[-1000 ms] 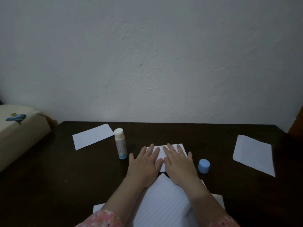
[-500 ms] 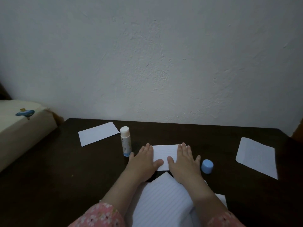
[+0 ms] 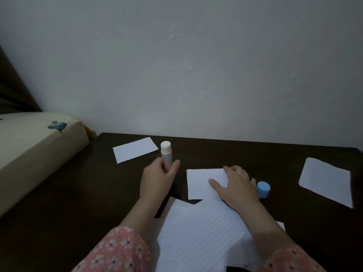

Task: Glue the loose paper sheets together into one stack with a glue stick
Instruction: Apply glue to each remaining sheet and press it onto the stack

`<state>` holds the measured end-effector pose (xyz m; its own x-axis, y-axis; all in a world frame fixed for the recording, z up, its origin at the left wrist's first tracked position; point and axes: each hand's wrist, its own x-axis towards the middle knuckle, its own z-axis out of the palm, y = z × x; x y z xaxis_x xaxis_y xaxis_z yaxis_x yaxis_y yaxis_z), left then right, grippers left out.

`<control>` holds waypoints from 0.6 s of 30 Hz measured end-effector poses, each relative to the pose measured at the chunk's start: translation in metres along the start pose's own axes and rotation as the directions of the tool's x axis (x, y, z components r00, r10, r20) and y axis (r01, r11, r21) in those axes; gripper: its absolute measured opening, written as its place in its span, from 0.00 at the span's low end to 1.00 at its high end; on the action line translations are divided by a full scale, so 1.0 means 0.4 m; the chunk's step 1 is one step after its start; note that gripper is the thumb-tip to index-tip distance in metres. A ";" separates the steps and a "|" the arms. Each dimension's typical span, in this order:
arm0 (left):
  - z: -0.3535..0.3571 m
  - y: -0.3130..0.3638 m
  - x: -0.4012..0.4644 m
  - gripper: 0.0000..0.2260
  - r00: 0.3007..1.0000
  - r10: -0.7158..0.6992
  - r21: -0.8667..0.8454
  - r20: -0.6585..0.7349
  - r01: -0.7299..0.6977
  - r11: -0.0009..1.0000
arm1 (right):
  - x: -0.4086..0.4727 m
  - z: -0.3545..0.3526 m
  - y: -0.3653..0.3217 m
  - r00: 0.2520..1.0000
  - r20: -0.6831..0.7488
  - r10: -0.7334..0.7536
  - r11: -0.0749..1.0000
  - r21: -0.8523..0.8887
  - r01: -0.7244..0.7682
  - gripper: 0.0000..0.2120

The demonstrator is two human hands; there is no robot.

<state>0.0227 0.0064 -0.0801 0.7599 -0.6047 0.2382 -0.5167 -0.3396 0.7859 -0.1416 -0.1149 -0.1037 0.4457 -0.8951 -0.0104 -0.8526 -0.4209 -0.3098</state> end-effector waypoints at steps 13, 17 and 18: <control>0.024 -0.023 0.035 0.13 0.979 -0.102 -0.162 0.178 0.132 0.978 | -0.013 -0.024 -0.013 0.979 -0.194 -0.061 0.994 0.079 0.077 0.30; -0.030 -0.001 0.013 0.13 0.944 -0.027 -0.194 0.330 0.096 0.976 | -0.026 -0.061 -0.029 0.932 -0.344 -0.116 0.955 0.218 0.199 0.24; -0.046 0.001 0.007 0.16 0.929 -0.005 -0.138 0.370 0.061 0.989 | -0.032 -0.074 -0.029 0.915 -0.382 -0.125 0.938 0.254 0.235 0.23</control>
<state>0.0319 0.0176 -0.0685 0.5627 -0.8266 0.0058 -0.4099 -0.2729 0.8703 -0.1453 -0.1030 -0.0717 0.4106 -0.8228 0.3929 -0.6260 -0.5677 -0.5346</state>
